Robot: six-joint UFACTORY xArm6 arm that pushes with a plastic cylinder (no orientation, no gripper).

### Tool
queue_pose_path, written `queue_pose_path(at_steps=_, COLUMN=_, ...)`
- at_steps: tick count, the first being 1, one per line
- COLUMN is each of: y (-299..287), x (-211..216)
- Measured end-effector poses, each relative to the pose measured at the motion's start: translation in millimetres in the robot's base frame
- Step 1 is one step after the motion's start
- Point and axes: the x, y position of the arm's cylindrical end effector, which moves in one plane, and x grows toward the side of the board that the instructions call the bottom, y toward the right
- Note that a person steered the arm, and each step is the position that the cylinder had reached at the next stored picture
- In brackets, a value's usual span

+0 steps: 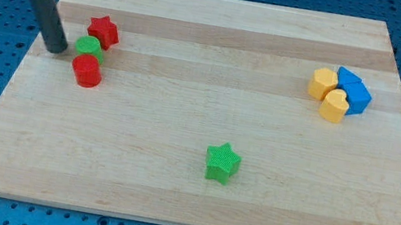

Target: Push the green circle towards the green star

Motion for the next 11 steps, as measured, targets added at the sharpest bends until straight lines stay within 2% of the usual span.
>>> queue_pose_path(at_steps=4, y=144, x=1)
queue_pose_path(at_steps=7, y=206, x=1)
queue_pose_path(at_steps=11, y=218, x=83)
